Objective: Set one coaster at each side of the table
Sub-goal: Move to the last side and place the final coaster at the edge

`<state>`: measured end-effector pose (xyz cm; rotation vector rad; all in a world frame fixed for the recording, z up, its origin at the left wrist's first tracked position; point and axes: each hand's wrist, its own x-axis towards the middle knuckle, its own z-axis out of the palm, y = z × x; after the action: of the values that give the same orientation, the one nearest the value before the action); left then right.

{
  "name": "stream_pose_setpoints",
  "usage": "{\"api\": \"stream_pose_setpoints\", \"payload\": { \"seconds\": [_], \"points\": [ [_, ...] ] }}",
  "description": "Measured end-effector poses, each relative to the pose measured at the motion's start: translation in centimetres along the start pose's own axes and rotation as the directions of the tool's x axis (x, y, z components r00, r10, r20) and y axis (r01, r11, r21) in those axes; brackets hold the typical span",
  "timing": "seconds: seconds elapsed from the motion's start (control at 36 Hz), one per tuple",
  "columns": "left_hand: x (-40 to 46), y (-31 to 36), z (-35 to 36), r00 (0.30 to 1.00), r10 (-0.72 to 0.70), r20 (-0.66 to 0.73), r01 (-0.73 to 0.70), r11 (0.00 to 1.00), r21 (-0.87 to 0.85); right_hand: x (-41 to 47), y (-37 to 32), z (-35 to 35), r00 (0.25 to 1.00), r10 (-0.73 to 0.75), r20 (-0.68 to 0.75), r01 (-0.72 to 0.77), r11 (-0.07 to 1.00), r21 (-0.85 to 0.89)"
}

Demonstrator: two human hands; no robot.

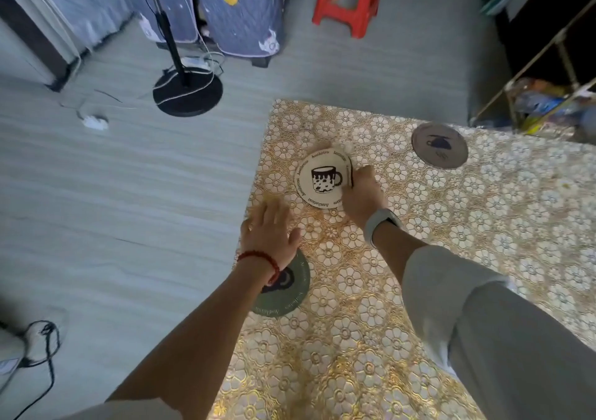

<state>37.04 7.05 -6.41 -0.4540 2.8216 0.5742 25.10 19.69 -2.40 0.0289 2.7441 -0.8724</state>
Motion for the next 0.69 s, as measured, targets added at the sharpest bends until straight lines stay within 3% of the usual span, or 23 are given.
{"api": "stream_pose_setpoints", "payload": {
  "seconds": [0.11,0.25,0.47,0.69],
  "points": [
    [-1.5,1.1,-1.2,0.997,-0.045,-0.062,0.044,0.999,-0.016,-1.6,0.7,-1.7,0.989,-0.144,-0.042,0.150,0.972,0.183],
    [-6.8,5.2,-1.4,0.983,-0.036,-0.181,0.015,0.993,-0.120,-7.2,4.5,-6.1,0.989,-0.134,-0.054,0.145,0.913,0.382],
    [-20.2,12.5,4.7,0.987,-0.028,-0.156,-0.014,0.964,-0.265,-21.2,18.4,-11.8,0.985,0.138,0.099,-0.170,0.787,0.593],
    [-33.3,18.4,13.7,0.986,-0.166,-0.003,0.156,0.928,-0.338,-33.9,32.0,-14.2,0.927,0.243,0.286,-0.372,0.700,0.610]
  ]
}}
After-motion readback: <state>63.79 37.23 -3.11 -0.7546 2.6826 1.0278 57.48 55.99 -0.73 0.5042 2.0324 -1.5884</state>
